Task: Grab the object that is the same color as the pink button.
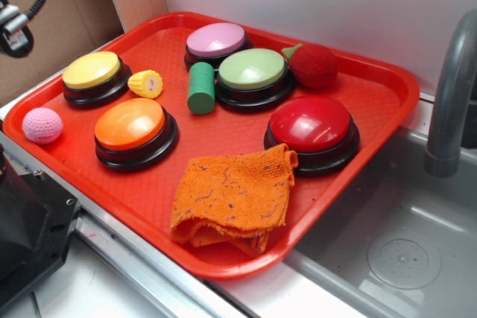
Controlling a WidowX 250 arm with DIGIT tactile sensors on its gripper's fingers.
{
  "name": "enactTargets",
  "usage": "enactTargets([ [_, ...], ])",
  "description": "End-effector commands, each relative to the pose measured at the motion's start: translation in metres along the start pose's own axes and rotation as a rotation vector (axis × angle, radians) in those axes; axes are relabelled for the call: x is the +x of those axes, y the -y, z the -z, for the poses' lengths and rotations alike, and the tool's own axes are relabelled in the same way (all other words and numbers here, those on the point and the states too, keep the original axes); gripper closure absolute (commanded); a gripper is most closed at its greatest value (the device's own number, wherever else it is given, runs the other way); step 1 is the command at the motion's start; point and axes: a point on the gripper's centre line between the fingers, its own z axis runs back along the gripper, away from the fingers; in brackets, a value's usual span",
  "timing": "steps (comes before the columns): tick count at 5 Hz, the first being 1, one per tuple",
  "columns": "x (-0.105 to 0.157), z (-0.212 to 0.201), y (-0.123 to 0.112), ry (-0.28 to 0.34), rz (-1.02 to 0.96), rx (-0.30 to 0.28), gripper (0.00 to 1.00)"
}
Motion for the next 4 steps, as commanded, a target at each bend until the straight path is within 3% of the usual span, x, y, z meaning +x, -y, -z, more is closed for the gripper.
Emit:
enactTargets([
  [1,-0.001,0.04,-0.037,-0.05,-0.044,0.109,0.0],
  [2,0.001,0.053,-0.043,-0.047,-0.029,0.122,0.0],
  [4,-0.001,0.094,-0.06,-0.118,-0.013,0.129,0.0],
])
